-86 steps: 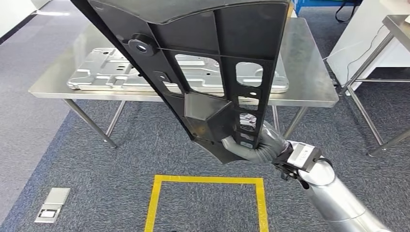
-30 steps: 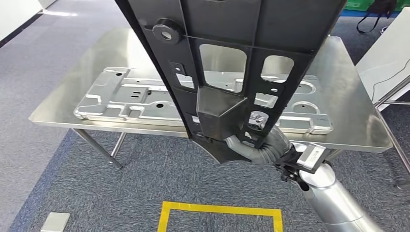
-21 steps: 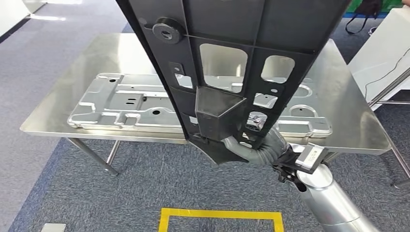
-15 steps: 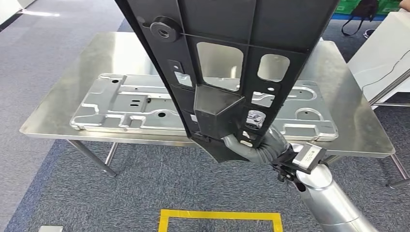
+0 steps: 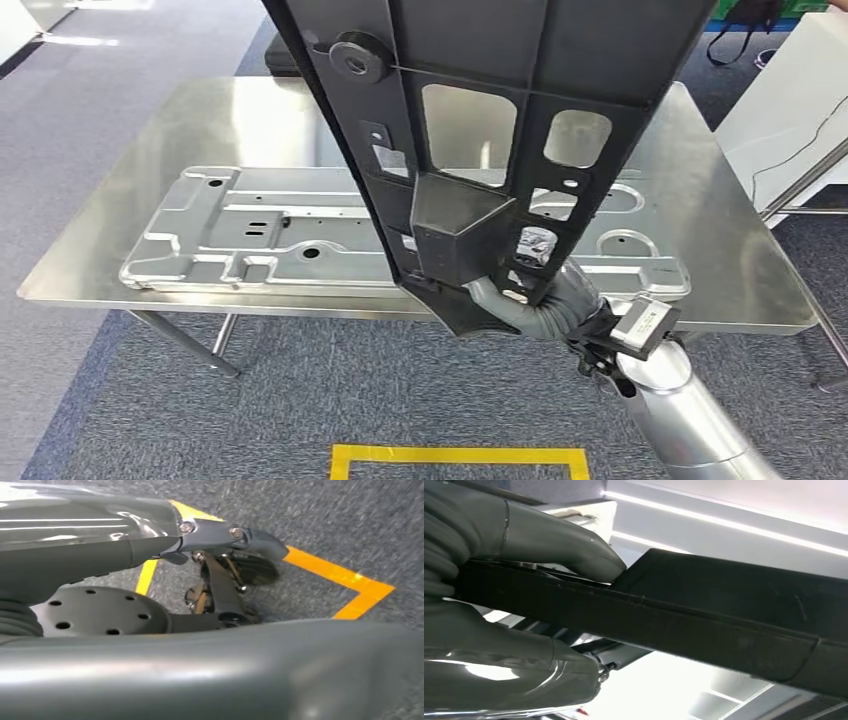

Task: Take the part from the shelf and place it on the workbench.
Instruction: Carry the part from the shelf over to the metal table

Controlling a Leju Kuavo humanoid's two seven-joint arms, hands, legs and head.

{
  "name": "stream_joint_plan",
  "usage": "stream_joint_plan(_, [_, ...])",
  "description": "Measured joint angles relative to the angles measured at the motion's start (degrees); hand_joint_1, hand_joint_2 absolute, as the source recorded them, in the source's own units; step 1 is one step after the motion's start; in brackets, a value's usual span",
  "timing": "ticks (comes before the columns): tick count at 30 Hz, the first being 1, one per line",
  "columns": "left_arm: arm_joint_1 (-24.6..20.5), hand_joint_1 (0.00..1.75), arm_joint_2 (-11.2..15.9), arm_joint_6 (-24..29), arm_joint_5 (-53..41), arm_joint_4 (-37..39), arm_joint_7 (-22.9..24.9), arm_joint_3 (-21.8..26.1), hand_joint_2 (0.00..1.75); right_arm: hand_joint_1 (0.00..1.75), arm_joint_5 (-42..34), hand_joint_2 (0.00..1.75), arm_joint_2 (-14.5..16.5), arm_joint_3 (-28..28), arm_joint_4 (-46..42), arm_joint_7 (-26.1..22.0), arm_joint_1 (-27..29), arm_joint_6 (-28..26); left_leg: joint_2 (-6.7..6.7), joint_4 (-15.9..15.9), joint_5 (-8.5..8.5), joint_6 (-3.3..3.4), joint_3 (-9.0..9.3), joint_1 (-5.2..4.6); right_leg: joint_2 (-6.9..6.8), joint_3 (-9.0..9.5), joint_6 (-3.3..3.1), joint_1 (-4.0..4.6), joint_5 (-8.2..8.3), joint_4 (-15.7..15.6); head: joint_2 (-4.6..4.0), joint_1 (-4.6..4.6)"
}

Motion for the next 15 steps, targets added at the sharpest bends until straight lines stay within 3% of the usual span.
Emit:
stream_joint_plan(2, [0.07,0.0,0.01,-0.03,-0.05,0.0,-0.09,0.0,0.0,1.75,0.02,1.75,0.11,-0.01,-0.03,-0.03,0.14,0.01,0.0,7.72,-2.75,-0.53,-4.37,0.26,-0.07,0.35,-0.3,-0.03,-0.38,-0.01,-0.01,-0.02])
stream_joint_plan(3, [0.15,0.0,0.02,-0.03,-0.09,0.0,-0.11,0.0,0.0,1.75,0.04,1.75,0.14,-0.01,-0.03,-0.03,0.26,0.01,0.0,10.37,-3.09,-0.68,-6.16,0.36,-0.03,0.56,-0.31,-0.03,-0.58,-0.01,-0.01,-0.02])
stream_joint_plan(4, [0.22,0.0,0.03,-0.02,-0.11,0.0,-0.12,0.0,0.0,1.75,0.05,1.75,0.15,-0.01,-0.03,-0.05,0.37,0.0,0.01,10.89,-2.18,-0.74,-6.97,0.43,0.05,0.85,-0.25,-0.04,-0.82,0.0,-0.01,-0.02])
stream_joint_plan(5, [0.27,0.0,0.04,-0.01,-0.13,0.0,-0.13,0.0,0.0,1.75,0.05,1.75,0.16,-0.01,-0.04,-0.1,0.48,-0.01,0.01,9.09,-0.15,-0.71,-6.65,0.49,0.14,1.27,-0.13,-0.06,-1.11,0.0,-0.01,-0.01])
stream_joint_plan(7, [0.3,0.0,0.1,0.01,-0.16,0.0,-0.15,0.0,0.0,1.75,0.08,1.75,0.16,-0.02,-0.12,-0.26,0.67,-0.03,0.0,1.97,4.73,-0.39,-4.02,0.5,0.25,2.28,0.26,-0.03,-1.82,-0.03,0.0,-0.01])
stream_joint_plan(8, [0.31,0.0,0.11,0.02,-0.19,0.0,-0.17,0.0,0.0,1.75,0.1,1.75,0.16,-0.03,-0.18,-0.36,0.78,-0.05,-0.01,-0.98,6.13,-0.12,-2.76,0.39,0.29,2.66,0.53,0.04,-2.14,-0.03,0.0,-0.01])
stream_joint_plan(9, [0.28,0.0,0.13,0.03,-0.26,0.0,-0.17,0.0,0.0,1.75,0.12,1.75,0.16,-0.04,-0.25,-0.46,0.89,-0.08,-0.02,-2.82,6.54,0.21,-1.96,0.25,0.31,2.82,0.82,0.11,-2.35,-0.05,0.0,-0.02])
stream_joint_plan(13, [0.26,0.0,0.13,0.1,-0.52,0.0,-0.3,0.0,0.0,1.75,0.37,1.75,0.16,-0.15,-0.58,-0.86,1.32,-0.19,0.03,-4.39,5.81,1.43,-1.26,0.2,0.22,2.9,2.07,0.13,-2.88,-0.14,0.0,-0.02])
stream_joint_plan(15, [0.24,0.0,0.16,0.11,-0.58,0.0,-0.45,0.0,0.0,1.75,1.11,1.75,0.14,-0.27,-0.83,-1.13,1.38,-0.45,0.19,-4.89,5.79,2.06,-0.75,0.39,0.17,1.33,2.33,0.11,-4.9,3.4,0.0,-0.01])
